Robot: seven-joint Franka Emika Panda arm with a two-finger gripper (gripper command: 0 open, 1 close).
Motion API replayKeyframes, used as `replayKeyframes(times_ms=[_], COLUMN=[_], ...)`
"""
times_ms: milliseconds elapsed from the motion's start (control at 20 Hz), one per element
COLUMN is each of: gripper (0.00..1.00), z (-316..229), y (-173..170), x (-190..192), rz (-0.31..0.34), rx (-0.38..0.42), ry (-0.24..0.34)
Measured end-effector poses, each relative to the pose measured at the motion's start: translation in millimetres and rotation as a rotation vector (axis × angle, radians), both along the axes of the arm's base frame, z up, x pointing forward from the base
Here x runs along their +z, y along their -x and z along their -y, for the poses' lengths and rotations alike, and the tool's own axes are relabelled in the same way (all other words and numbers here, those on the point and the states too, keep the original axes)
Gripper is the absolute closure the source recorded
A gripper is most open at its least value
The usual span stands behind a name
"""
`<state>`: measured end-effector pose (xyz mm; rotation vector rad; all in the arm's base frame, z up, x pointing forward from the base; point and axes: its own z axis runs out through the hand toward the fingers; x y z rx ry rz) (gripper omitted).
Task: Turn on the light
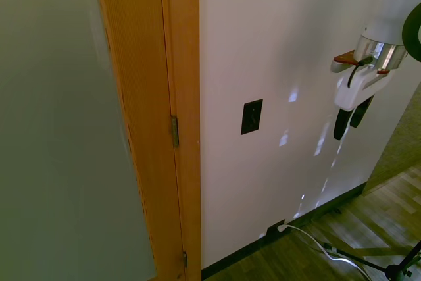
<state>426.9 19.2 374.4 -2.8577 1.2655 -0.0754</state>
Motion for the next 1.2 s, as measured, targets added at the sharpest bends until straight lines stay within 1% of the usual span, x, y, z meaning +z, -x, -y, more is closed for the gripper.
replayKeyframes(times_ms=[100, 200, 350, 600, 800, 950, 1100, 1150, 1200], gripper=[0.00, 0.00, 0.00, 0.00, 0.00, 0.00, 0.00, 1.00, 1.00], z=[0, -7, -29, -43, -42, -45, -48, -52, -56], y=[-1, -10, -43, -99, -115, -127, -143, -149, -155], x=[-1, 0, -1, -33, -68, -81, -88, -91, -95], rz=[0.002, 0.050, 0.117, 0.196, 0.280, 0.357, 0.397, 0.405, 0.408], rx=[0.005, 0.013, 0.017, -0.024, -0.047, -0.075, -0.096, -0.100, -0.102], ry=[0.002, 0.005, 0.007, 0.036, 0.053, 0.084, 0.108, 0.113, 0.115])
